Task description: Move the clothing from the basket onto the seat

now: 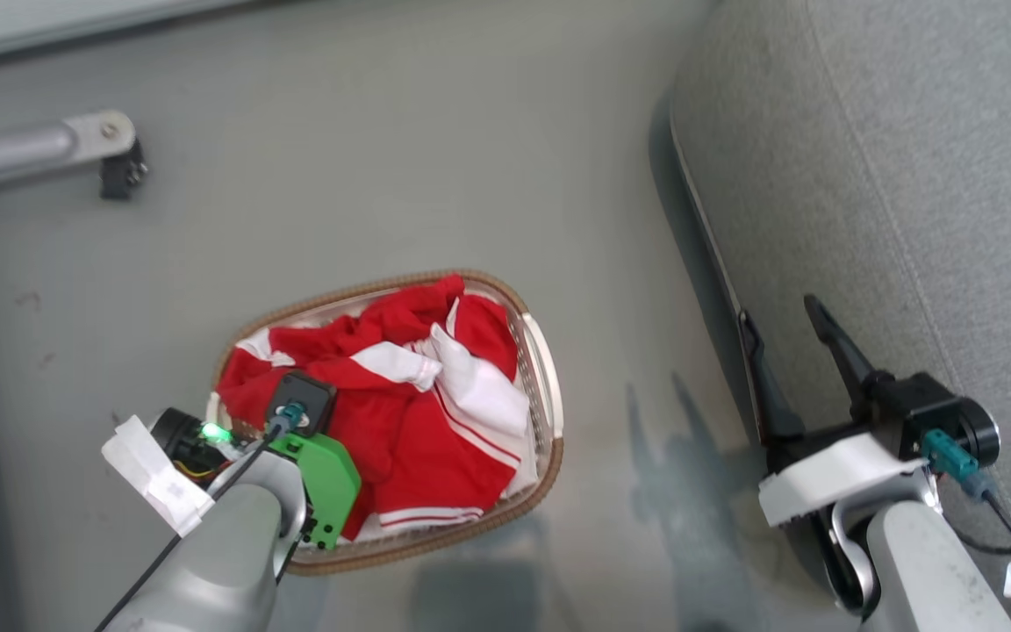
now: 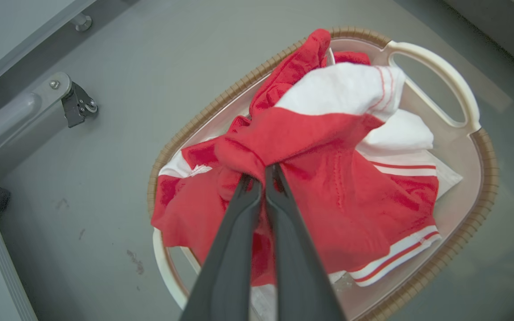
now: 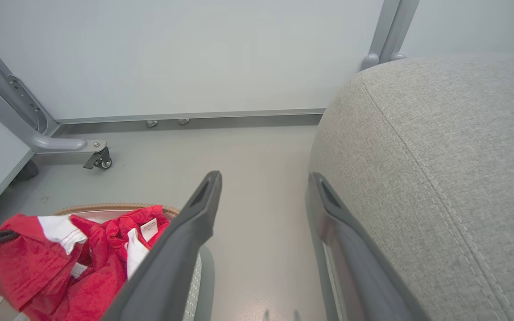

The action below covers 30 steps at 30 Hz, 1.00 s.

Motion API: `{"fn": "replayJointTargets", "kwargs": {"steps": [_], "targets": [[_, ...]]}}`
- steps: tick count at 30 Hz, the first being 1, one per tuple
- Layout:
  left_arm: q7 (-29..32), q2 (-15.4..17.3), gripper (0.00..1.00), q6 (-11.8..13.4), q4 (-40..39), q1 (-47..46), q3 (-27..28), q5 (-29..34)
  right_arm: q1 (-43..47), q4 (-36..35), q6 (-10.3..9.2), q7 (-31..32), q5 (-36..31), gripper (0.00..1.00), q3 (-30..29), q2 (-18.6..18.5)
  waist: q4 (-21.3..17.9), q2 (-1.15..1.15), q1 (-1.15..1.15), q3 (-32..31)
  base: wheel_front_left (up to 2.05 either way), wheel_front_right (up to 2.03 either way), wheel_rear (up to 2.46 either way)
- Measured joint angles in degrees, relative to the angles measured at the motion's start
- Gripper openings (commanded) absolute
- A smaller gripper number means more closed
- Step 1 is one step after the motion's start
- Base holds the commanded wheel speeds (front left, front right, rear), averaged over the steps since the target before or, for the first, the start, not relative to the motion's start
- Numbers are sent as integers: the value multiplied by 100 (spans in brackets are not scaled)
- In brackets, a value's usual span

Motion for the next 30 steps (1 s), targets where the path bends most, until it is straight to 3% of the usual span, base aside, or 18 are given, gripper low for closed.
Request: {"fn": "replayJointTargets", "kwargs": {"steps": [5, 17, 30], "targets": [[-47, 64, 0, -10, -536, 113, -358, -191, 328, 67, 0, 0, -130, 100, -42, 1, 106, 0, 0, -574, 0, 0, 0], [-70, 608, 0, -15, -2254, 113, -1173, -855, 1058, 148, 0, 0, -331, 100, -40, 1, 311, 0, 0, -1999, 0, 0, 0], [325, 1295, 0, -16, -3918, -827, -1544, -1295, 1101, 110, 0, 0, -482, 100, 134, -1, 379, 0, 0, -2911, 0, 0, 0]]}}
